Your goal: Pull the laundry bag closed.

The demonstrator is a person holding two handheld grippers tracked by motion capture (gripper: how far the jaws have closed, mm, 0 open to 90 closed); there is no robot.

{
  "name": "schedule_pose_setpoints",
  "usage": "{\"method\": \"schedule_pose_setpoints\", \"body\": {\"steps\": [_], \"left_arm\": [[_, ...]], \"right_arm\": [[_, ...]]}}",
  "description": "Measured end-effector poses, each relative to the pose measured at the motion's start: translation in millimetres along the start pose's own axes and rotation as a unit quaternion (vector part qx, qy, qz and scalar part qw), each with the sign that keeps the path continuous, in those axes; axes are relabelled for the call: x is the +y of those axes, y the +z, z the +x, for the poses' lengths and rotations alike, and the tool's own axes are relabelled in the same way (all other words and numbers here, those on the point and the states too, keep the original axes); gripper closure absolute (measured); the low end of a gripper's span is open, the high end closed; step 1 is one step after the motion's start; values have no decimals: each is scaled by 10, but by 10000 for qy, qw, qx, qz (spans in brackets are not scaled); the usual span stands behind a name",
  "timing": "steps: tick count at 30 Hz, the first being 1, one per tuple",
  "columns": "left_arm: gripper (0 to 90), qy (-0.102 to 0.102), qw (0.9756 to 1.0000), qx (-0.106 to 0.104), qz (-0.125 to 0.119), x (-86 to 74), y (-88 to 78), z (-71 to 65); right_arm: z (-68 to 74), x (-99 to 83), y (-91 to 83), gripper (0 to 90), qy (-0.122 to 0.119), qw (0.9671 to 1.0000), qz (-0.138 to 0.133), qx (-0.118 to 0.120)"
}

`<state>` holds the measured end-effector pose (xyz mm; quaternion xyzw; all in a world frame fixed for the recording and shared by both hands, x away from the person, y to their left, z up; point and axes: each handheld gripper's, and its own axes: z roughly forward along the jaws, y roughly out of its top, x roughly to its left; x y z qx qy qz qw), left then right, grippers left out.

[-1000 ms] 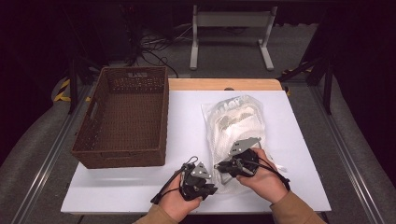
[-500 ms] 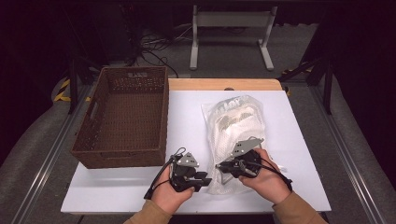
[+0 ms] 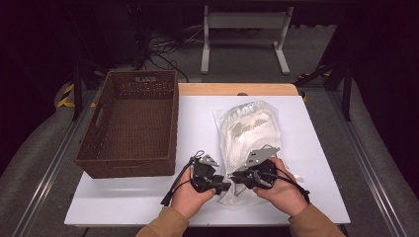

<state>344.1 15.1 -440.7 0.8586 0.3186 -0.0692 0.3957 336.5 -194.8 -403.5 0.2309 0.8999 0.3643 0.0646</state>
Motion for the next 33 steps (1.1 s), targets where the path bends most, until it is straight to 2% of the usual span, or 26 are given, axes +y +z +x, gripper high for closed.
{"method": "schedule_pose_setpoints", "body": {"steps": [2, 3, 5, 6, 11, 22, 33], "left_arm": [[761, 40, 10000, -8, 4, 7, 11, -2], [761, 64, 10000, 14, 19, 9, 14, -5], [864, 130, 9998, 130, 62, 9, 15, -18], [873, 179, 9997, 159, 62, 9, 13, -18], [883, 309, 9991, 296, 46, -2, -16, -54], [883, 416, 9987, 311, 4, -3, -25, -77], [888, 386, 9985, 369, -134, -19, -106, -71]], "right_arm": [[-3, -3, 1, 819, 18, 10000, -36, 19], [-3, -3, 1, 819, 18, 10000, -36, 19], [-9, -3, 2, 817, 39, 10000, -58, 39], [-12, -3, 2, 816, 53, 9999, -73, 45], [-28, 6, 24, 786, 145, 9997, -185, 110], [-44, 55, 100, 809, 250, 9990, -318, 204], [-54, 33, 40, 825, 276, 9990, -296, 191]]}}
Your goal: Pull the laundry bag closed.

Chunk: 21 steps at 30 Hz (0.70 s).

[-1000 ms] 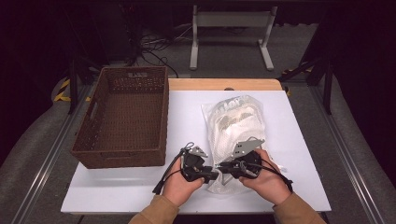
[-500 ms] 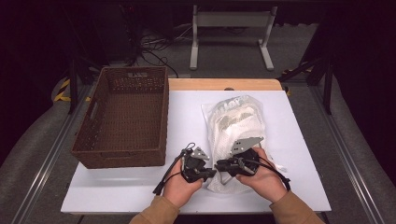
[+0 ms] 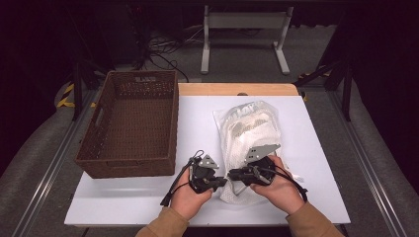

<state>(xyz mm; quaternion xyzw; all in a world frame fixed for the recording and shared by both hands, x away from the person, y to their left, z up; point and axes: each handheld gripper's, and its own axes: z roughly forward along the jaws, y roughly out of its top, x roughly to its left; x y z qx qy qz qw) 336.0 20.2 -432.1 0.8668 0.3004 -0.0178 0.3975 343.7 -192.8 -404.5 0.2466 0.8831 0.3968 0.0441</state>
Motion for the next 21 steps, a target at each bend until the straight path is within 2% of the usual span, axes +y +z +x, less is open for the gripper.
{"method": "schedule_pose_setpoints", "body": {"steps": [5, 11, 14, 21], "left_arm": [[884, -33, 10000, -77, -51, 1, -9, 8], [813, -84, 9989, -422, -208, 9, -20, 38], [788, -86, 9985, -470, -254, 14, -20, 53], [800, -195, 9976, -585, -304, 13, -26, 98]], "right_arm": [[4, -20, -11, 831, -18, 10000, -19, -5], [-1, -18, -14, 838, -29, 10000, 12, 3], [-5, -16, -8, 840, -45, 10000, 10, 31], [-10, 2, 7, 841, -85, 9999, 17, 71]]}}
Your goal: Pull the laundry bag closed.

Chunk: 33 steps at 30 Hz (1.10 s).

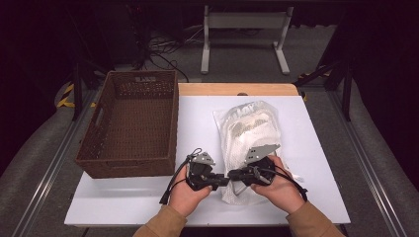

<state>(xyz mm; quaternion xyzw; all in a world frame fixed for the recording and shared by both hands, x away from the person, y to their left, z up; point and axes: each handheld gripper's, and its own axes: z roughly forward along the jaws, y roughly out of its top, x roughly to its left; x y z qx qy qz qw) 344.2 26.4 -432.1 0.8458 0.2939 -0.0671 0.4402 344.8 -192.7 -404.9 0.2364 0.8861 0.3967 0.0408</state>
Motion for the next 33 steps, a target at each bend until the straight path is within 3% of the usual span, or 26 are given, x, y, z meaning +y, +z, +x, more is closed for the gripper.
{"method": "schedule_pose_setpoints", "body": {"steps": [3, 17, 33], "left_arm": [[871, 48, 9999, 144, 11, -3, -14, -10], [886, 105, 9985, 520, -169, -2, -131, -69], [887, 124, 9981, 496, -336, -3, -201, -79]], "right_arm": [[-2, 7, 6, 841, -8, 10000, -19, 14], [17, 39, -4, 844, -66, 9998, -205, -19], [44, 58, -43, 851, -129, 9994, -328, -58]]}}
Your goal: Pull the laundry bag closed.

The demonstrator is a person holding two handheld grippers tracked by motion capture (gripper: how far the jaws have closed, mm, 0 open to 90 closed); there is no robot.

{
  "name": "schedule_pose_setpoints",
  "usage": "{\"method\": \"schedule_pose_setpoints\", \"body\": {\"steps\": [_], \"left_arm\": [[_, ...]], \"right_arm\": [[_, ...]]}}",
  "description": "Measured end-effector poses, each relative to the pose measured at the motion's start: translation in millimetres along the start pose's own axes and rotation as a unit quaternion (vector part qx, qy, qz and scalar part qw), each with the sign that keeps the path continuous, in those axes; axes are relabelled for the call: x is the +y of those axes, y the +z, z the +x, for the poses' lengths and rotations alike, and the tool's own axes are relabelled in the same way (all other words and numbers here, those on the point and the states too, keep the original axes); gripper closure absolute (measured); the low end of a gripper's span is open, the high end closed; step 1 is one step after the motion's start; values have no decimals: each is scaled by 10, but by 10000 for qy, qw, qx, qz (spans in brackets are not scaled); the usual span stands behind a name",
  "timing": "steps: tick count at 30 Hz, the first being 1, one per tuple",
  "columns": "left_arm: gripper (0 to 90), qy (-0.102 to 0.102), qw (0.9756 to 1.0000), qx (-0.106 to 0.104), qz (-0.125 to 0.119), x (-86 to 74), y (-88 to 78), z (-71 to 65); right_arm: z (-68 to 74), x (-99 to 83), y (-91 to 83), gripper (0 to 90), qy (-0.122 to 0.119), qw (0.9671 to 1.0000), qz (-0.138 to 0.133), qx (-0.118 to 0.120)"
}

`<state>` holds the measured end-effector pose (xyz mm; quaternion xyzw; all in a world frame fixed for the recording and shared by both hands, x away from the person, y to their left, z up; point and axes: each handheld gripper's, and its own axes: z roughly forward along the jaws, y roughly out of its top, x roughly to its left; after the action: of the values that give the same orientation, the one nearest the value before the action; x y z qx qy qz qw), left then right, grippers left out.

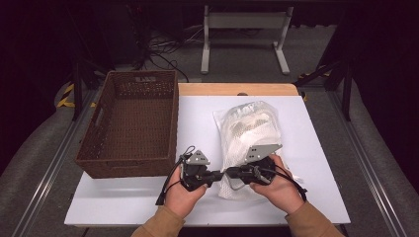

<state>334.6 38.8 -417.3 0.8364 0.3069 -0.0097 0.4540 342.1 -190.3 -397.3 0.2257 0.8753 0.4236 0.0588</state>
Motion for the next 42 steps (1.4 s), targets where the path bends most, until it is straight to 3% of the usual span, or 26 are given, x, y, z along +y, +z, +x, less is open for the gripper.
{"method": "schedule_pose_setpoints", "body": {"steps": [20, 26, 36, 42], "left_arm": [[886, 89, 9999, 79, -75, 8, -61, -5], [887, 4, 9999, 40, -94, 12, -88, 6], [887, -36, 9997, 44, -244, 8, -158, 15], [887, -90, 9997, -68, -195, -23, -142, 37]], "right_arm": [[53, 46, -19, 854, -167, 9997, -5, -167], [51, 54, 0, 853, -134, 9998, 10, -134], [51, 84, -39, 859, -174, 9995, -273, -61], [38, 109, -60, 859, -25, 9986, -527, 64]]}}
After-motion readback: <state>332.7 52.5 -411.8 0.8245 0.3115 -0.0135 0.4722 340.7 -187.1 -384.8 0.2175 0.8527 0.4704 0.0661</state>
